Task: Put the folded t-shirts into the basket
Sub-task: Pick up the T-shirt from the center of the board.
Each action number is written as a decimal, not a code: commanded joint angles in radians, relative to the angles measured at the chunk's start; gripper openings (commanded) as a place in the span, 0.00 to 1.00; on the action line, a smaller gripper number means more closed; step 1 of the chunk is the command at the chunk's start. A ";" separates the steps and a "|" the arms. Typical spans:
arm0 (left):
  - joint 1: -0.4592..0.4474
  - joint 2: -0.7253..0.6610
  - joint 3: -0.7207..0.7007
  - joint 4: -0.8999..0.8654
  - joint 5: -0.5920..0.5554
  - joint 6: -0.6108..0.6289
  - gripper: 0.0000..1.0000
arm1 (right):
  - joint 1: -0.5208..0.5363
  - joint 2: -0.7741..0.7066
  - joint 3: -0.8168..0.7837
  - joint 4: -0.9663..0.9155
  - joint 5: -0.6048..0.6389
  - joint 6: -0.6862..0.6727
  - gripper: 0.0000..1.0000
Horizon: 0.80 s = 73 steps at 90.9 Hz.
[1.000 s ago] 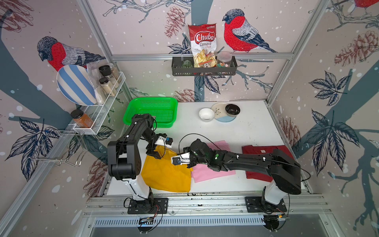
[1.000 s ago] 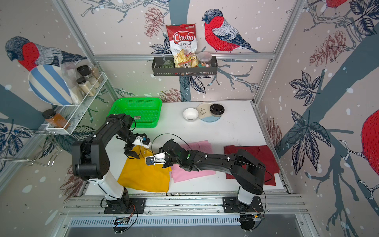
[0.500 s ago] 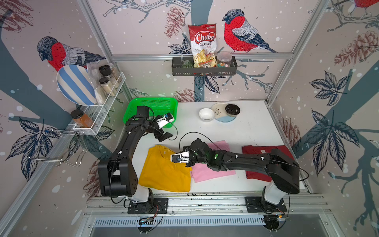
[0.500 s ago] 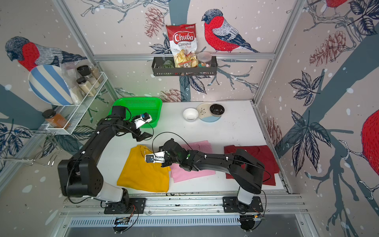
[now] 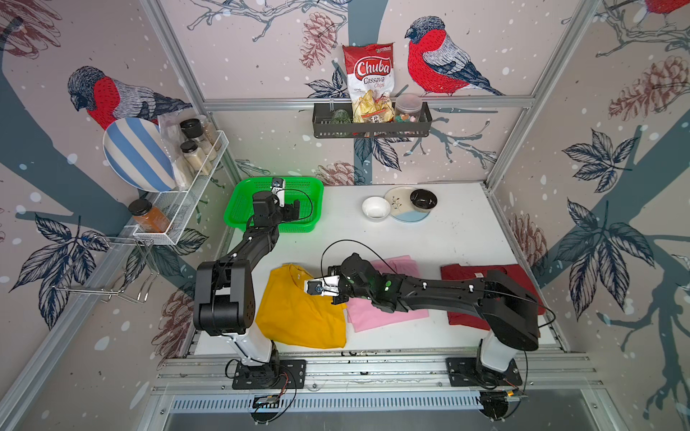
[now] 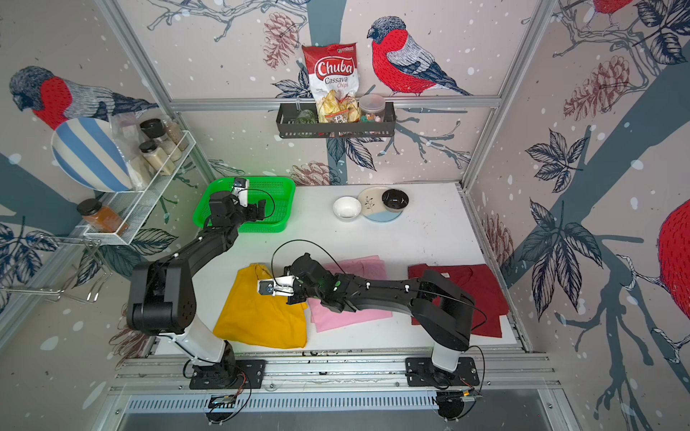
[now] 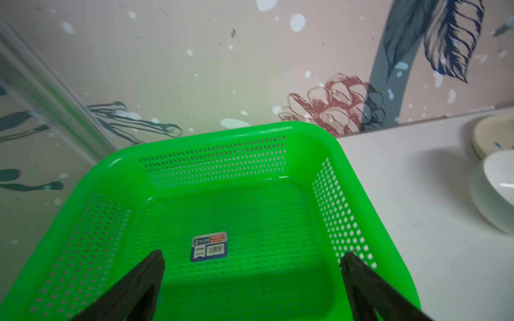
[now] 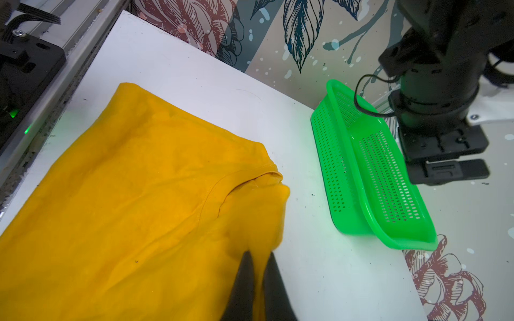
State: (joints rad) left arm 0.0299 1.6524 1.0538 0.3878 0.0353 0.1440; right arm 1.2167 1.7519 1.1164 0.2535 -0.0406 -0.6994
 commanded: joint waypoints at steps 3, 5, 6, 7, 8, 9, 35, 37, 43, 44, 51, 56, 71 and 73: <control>0.002 -0.022 -0.012 0.163 -0.313 -0.002 0.98 | 0.001 0.006 0.011 0.031 0.022 0.027 0.00; 0.004 -0.023 -0.019 0.196 -0.360 0.012 0.98 | 0.001 0.006 0.013 0.029 0.023 0.027 0.00; 0.005 -0.023 -0.024 0.214 -0.380 0.017 0.97 | 0.001 0.006 0.014 0.028 0.024 0.027 0.00; 0.005 -0.022 -0.030 0.235 -0.400 0.021 0.97 | 0.002 0.005 0.014 0.028 0.024 0.027 0.00; 0.006 -0.022 -0.039 0.257 -0.429 0.025 0.97 | 0.002 0.006 0.015 0.026 0.025 0.029 0.00; 0.007 -0.022 -0.048 0.275 -0.453 0.027 0.97 | 0.002 0.007 0.015 0.025 0.026 0.029 0.00; 0.079 -0.030 -0.049 0.227 -0.355 -0.060 0.97 | 0.004 0.017 0.024 0.015 0.024 0.038 0.00; 0.090 -0.027 -0.036 0.201 -0.348 -0.101 0.97 | 0.004 0.017 0.025 0.014 0.024 0.039 0.00; 0.129 -0.008 -0.008 0.165 -0.302 -0.203 0.98 | 0.008 0.021 0.028 0.015 0.022 0.041 0.00; 0.134 -0.003 -0.006 0.163 -0.294 -0.217 0.98 | 0.008 0.021 0.028 0.017 0.022 0.042 0.00; 0.148 0.042 0.003 0.183 -0.253 -0.260 0.98 | 0.010 0.027 0.034 0.017 0.022 0.043 0.00; 0.151 0.076 0.004 0.209 -0.249 -0.278 0.98 | 0.013 0.027 0.038 0.016 0.022 0.042 0.00; 0.145 0.067 0.006 0.244 -0.179 -0.277 0.98 | 0.020 0.026 0.044 0.009 0.033 0.048 0.00; 0.144 0.060 0.009 0.234 -0.176 -0.274 0.98 | 0.022 0.026 0.043 0.009 0.033 0.050 0.00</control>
State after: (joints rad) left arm 0.1772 1.7370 1.0515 0.5728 -0.2028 -0.1036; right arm 1.2350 1.7794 1.1519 0.2497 -0.0174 -0.6739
